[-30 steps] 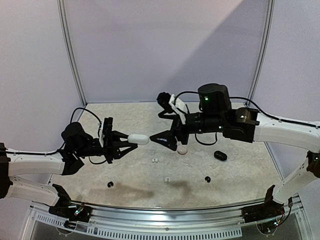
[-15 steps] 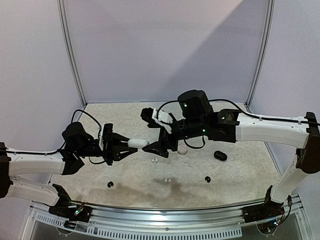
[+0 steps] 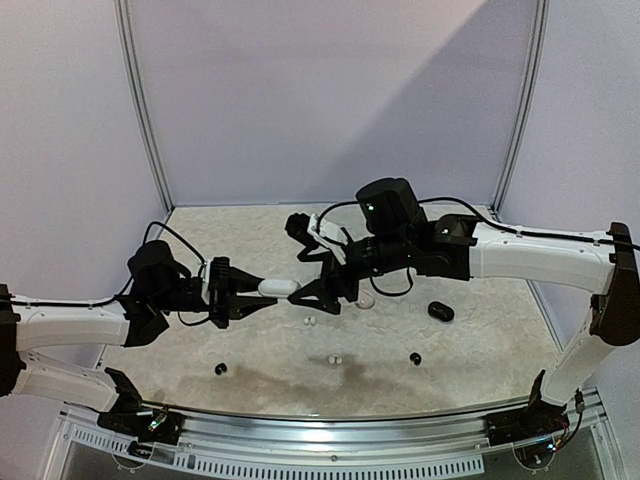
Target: Insert the wireless bluetooth earbuds into the charging case
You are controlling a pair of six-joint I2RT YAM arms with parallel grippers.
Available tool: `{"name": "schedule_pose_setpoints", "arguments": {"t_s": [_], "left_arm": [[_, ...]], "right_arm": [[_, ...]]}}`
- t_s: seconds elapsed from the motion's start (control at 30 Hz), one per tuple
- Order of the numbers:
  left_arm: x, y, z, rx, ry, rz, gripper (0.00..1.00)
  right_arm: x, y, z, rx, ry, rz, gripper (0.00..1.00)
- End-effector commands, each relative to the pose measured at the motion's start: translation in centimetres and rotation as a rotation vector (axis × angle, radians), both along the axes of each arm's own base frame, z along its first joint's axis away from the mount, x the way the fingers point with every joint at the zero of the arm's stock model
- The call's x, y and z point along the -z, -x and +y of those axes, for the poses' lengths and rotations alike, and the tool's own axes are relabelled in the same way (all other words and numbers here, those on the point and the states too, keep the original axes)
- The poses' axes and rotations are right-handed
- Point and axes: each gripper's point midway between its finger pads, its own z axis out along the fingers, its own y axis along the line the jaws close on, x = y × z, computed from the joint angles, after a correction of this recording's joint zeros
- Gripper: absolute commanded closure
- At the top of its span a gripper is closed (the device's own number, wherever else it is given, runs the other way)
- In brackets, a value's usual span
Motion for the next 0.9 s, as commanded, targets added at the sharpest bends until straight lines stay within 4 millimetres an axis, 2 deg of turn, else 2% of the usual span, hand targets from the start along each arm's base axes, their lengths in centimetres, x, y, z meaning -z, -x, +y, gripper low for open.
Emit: {"name": "schedule_pose_setpoints", "arguments": {"t_s": [0.0,0.1,0.43,0.7,0.87], "left_arm": [[2.0,1.9,-0.3,0.108,-0.062,0.025,1.00],[1.9,1.8,-0.3,0.104,-0.061,0.002,1.00],[1.5,1.5,-0.4,0.097,-0.051,-0.123,1.00],[1.1,1.2,-0.4,0.084,-0.030,-0.017,1.00],[1.0,0.9,-0.4,0.066,-0.024,0.028,1.00]], "right_arm": [[-3.4,-3.3,-0.2,0.093,-0.102,-0.037,0.07],[-3.5,-3.4,-0.3,0.095,-0.109,-0.029,0.07],[-2.2,-4.3,-0.1,0.125,-0.091,0.014,0.09],[-1.6,-4.0,0.0,0.105,-0.062,0.040,0.08],[-1.8,-2.9,0.5,0.028,-0.061,0.057,0.07]]}}
